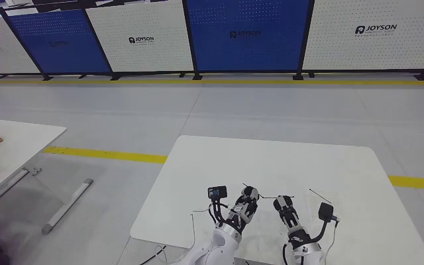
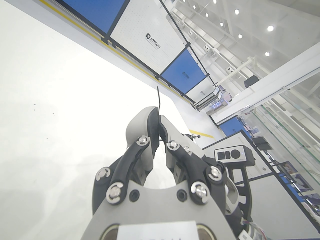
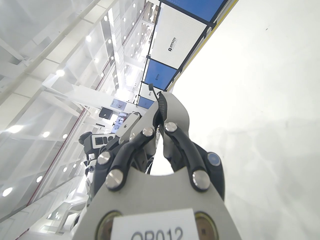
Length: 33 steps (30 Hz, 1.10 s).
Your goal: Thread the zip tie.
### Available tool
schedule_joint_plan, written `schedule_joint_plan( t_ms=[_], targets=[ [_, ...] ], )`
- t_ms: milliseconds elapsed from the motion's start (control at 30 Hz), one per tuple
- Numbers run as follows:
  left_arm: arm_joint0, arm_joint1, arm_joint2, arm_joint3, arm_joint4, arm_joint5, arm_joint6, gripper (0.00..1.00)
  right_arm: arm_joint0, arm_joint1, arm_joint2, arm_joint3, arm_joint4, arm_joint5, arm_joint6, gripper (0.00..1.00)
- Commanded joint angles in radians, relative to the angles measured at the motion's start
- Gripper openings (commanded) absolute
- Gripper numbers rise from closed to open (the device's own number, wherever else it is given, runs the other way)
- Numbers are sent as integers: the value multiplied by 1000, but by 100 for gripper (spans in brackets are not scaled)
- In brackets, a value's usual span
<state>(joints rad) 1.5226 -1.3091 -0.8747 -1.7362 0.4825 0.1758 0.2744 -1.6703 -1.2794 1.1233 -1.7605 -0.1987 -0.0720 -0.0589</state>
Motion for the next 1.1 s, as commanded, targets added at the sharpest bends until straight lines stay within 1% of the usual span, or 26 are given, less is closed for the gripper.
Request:
schedule_joint_plan(
  t_ms=[0,400,667,1067],
  targets=[
    [0,0,0,0,0,0,0,0,0,-1,1,1,0,1,2,0],
    [0,0,0,0,0,0,0,0,-7,-5,9,-4,3,-12,1,0],
    [0,0,0,0,0,0,0,0,-8,-7,12,-7,0,-9,6,0],
    [0,0,0,0,0,0,0,0,8,-14,1,3,-10,21,15,0]
  ],
)
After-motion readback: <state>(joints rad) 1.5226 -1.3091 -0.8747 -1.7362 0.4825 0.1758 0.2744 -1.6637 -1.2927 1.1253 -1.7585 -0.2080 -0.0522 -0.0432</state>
